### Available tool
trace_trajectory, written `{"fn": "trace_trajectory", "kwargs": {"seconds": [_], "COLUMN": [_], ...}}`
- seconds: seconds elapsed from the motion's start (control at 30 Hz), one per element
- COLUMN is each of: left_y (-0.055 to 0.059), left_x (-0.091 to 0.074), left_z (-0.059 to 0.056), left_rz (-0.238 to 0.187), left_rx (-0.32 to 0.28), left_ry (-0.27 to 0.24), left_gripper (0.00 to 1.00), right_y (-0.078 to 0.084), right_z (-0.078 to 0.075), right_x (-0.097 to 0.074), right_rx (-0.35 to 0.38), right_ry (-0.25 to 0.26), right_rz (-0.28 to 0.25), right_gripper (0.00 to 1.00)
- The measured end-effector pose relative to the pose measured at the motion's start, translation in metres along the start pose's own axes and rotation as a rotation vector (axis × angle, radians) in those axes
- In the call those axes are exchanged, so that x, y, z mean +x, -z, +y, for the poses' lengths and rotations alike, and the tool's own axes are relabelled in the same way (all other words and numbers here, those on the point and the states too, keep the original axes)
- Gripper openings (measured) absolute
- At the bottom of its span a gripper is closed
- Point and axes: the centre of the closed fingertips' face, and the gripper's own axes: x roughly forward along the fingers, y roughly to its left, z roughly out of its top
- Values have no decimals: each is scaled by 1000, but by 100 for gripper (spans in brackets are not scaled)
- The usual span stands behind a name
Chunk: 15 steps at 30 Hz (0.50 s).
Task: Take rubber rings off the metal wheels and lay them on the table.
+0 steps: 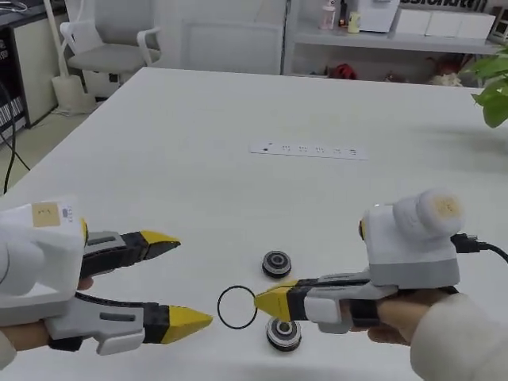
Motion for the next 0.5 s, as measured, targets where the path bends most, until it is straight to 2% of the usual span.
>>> {"fn": "trace_trajectory", "kwargs": {"seconds": [0.17, 0.3, 0.43, 0.5], "left_y": [11, 17, 20, 26], "left_x": [-4, -4, 0, 2], "left_z": [0, -3, -10, -14], "left_rz": [22, 42, 44, 61], "left_rx": [-7, -6, -13, -22], "left_ry": [-13, -4, 34, 54], "left_gripper": [64, 65, 69, 69], "right_y": [8, 16, 23, 27], "right_z": [9, 13, 14, 13], "right_x": [9, 15, 20, 22], "right_rx": [-87, -146, -189, -213], "right_ry": [-1, -6, 2, 12], "right_rz": [44, 77, 110, 127], "right_gripper": [0, 0, 0, 0]}}
